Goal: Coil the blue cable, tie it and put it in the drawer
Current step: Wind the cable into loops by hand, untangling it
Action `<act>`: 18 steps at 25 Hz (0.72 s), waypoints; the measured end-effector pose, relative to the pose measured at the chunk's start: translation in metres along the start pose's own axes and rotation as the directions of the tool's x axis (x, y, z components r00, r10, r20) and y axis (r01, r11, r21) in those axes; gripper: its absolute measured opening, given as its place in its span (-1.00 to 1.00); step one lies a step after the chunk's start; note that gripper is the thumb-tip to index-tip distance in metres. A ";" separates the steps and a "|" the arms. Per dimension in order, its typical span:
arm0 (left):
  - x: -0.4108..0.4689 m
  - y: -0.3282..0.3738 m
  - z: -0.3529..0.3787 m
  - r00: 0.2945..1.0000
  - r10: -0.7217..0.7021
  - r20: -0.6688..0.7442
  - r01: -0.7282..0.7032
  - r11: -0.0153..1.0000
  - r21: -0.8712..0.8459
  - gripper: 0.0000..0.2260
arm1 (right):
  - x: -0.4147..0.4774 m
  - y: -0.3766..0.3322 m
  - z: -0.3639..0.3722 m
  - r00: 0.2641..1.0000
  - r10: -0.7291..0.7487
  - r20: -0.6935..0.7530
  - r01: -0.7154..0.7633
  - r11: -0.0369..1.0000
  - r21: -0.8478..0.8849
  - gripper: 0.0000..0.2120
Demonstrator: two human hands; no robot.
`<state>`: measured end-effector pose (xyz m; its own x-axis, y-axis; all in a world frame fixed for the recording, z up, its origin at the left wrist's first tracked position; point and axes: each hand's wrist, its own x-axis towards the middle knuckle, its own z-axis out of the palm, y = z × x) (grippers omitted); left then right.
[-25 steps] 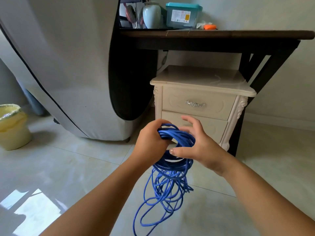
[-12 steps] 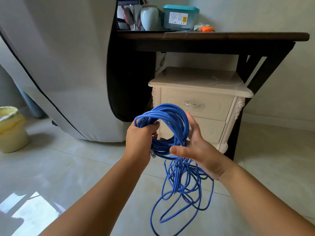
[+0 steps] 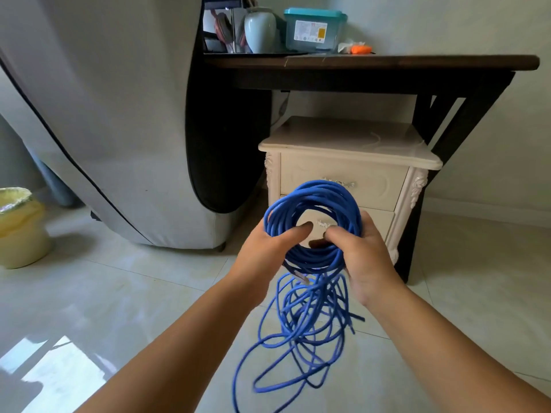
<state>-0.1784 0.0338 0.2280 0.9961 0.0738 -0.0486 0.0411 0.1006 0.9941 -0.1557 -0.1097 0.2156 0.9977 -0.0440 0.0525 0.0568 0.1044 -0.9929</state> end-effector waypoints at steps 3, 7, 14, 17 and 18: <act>0.003 0.006 -0.017 0.987 -0.037 0.155 0.024 0.996 0.085 -0.43 | 0.003 -0.008 -0.009 0.997 -0.078 0.013 0.079 0.977 -0.198 -0.78; -0.001 0.007 -0.022 0.946 0.184 0.268 -0.306 0.779 0.547 -0.15 | -0.003 -0.013 -0.011 0.959 -0.120 0.256 0.260 0.731 -0.631 -0.71; 0.007 -0.003 -0.016 0.916 0.263 0.304 -0.402 0.578 0.710 -0.26 | -0.017 -0.024 0.000 0.888 -0.166 0.429 0.453 0.481 -0.751 -0.62; 0.006 -0.006 -0.013 0.923 0.314 0.223 -0.379 0.631 0.677 -0.59 | -0.012 -0.022 -0.004 0.914 -0.077 0.399 0.344 0.671 -0.657 -0.44; 0.005 -0.006 -0.013 0.932 0.312 0.186 -0.355 0.674 0.648 -0.65 | -0.008 -0.021 -0.008 0.916 -0.033 0.399 0.284 0.755 -0.591 -0.38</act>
<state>-0.1743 0.0468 0.2201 0.9554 -0.0842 0.2831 -0.2753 -0.6011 0.7502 -0.1647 -0.1194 0.2353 0.9277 0.3524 0.1233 0.3040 -0.5212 -0.7974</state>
